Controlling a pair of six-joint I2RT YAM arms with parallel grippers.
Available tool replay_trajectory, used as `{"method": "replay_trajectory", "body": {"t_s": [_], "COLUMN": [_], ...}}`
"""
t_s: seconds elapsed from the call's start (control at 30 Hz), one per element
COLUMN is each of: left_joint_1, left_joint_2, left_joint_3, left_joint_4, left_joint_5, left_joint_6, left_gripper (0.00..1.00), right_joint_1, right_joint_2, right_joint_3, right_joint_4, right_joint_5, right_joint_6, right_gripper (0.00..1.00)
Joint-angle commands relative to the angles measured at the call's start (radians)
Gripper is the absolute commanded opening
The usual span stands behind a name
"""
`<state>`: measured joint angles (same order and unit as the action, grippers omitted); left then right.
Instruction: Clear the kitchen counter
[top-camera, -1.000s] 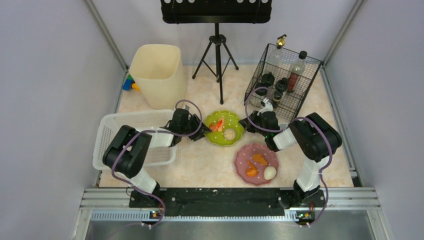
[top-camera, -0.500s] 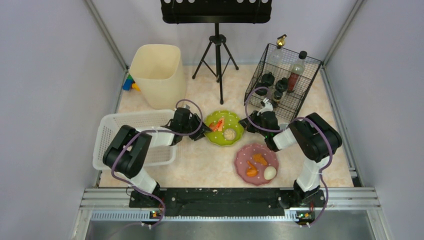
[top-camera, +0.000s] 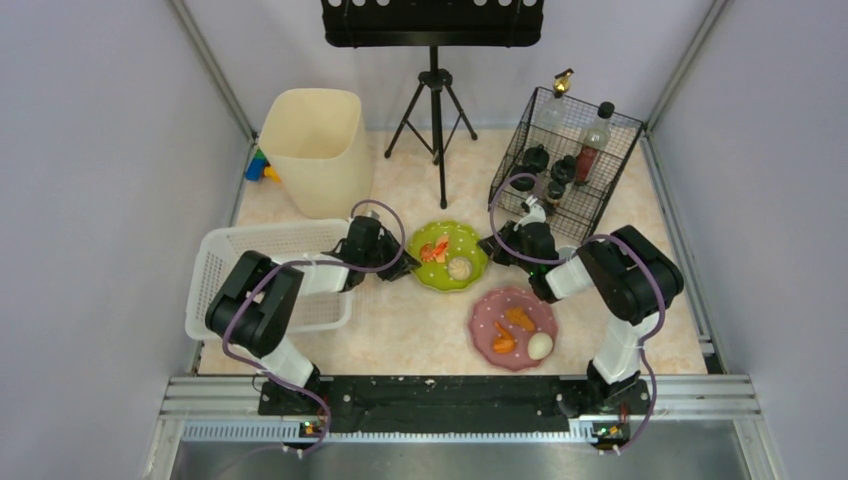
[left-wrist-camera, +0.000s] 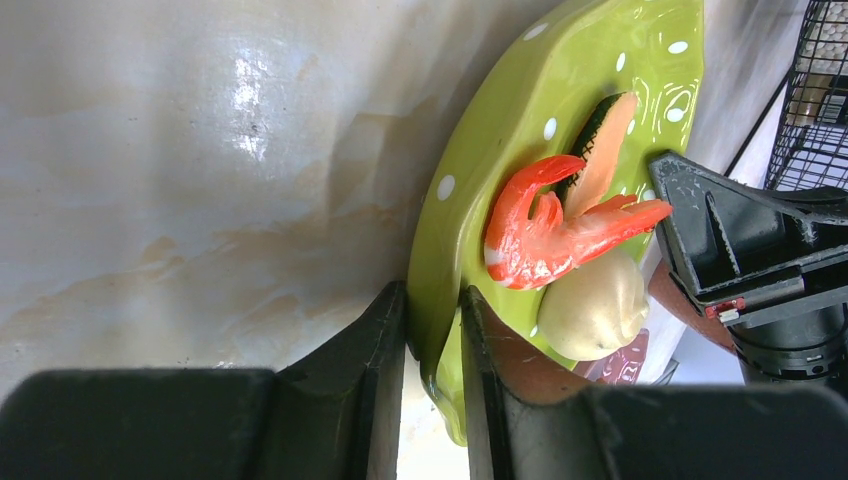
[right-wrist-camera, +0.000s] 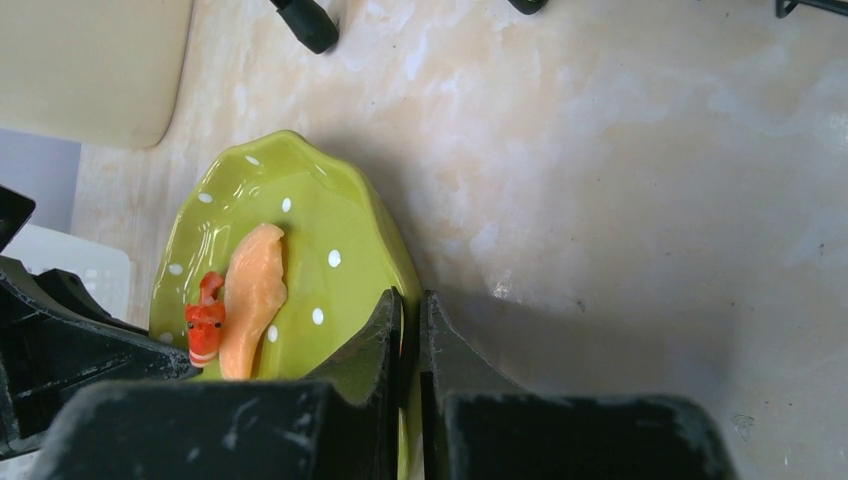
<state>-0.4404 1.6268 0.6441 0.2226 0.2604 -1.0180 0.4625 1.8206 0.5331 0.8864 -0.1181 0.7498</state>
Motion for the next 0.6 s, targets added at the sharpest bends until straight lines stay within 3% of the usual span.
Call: {"method": "replay_trajectory", "body": {"t_s": [0.0, 0.17, 0.37, 0.57], "left_joint_1": [-0.056, -0.058, -0.057, -0.061], "left_joint_2": [-0.004, -0.026, -0.072, -0.103], "left_joint_3": [0.015, 0.025, 0.043, 0.053], "left_joint_4": [0.097, 0.143, 0.190, 0.210], "left_joint_5": [0.048, 0.086, 0.121, 0.147], "left_joint_6": [-0.009, -0.019, -0.039, -0.044], "left_gripper": [0.21, 0.00, 0.01, 0.18], "right_joint_1": [0.102, 0.103, 0.124, 0.142], "right_joint_2": [0.044, 0.016, -0.034, -0.036], "right_joint_3": [0.004, -0.003, 0.008, 0.016], "right_joint_4": [-0.141, -0.153, -0.197, -0.199], "right_joint_5": [-0.290, -0.290, -0.285, -0.286], "right_joint_6": [0.088, 0.084, 0.069, 0.071], "right_gripper": [0.00, 0.00, 0.00, 0.00]}}
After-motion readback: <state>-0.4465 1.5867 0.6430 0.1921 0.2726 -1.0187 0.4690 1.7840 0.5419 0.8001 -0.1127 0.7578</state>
